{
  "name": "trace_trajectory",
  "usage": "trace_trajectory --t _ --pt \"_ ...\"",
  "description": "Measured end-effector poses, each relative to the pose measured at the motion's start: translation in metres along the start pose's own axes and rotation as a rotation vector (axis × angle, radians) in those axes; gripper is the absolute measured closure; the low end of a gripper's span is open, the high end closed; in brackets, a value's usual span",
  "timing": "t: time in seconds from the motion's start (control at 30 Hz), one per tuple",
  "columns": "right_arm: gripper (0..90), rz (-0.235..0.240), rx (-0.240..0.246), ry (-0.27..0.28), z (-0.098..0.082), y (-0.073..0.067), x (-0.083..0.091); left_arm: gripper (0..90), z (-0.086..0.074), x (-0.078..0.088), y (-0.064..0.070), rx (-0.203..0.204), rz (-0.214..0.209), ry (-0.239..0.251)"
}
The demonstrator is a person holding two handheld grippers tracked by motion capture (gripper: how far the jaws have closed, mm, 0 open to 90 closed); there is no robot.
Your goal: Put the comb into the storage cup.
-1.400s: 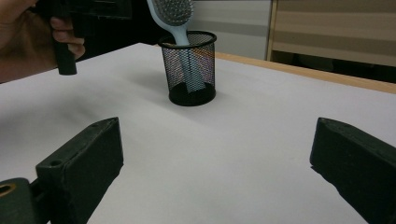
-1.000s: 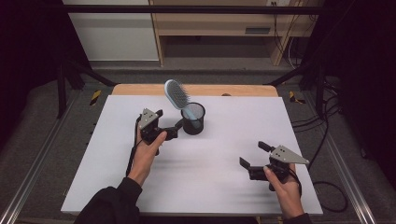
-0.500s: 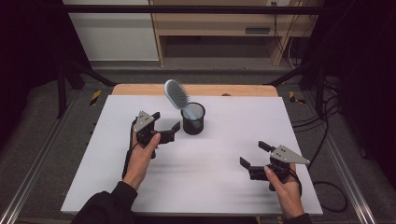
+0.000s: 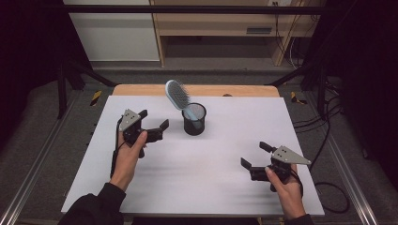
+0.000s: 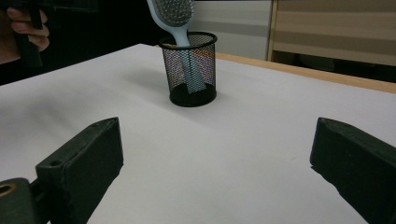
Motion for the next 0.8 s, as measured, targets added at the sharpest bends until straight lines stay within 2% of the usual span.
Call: trace_trajectory --t 0.23,0.47,0.6,0.73,0.8 --pt "2.8 -0.001 0.001 0.0 0.0 0.0 0.0 1.8 0.006 0.012 -0.009 0.013 0.011 0.019" --pt "2.8 -0.003 0.003 0.002 0.0 0.001 0.001 1.8 0.015 0.023 -0.013 -0.004 0.011 0.025" --pt "2.8 -0.004 0.002 0.0 0.0 0.001 0.001 1.8 0.018 0.031 -0.016 -0.001 0.015 0.033" --pt "2.8 -0.001 0.001 0.0 0.0 0.001 0.001 1.5 0.019 0.039 -0.019 -0.055 0.028 0.023" --pt "2.8 -0.001 0.001 -0.001 0.0 0.001 0.0 1.5 0.02 0.042 -0.02 -0.058 0.03 0.025"
Point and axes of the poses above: each handheld gripper's, and its own axes: x roughly backward along the jaws, z roughly out of its top, y roughly to its right, the point moved 4 cm from there along -x, roughly forward along the jaws, and after that the axes turned 1 degree about y, right-handed, at the moved point
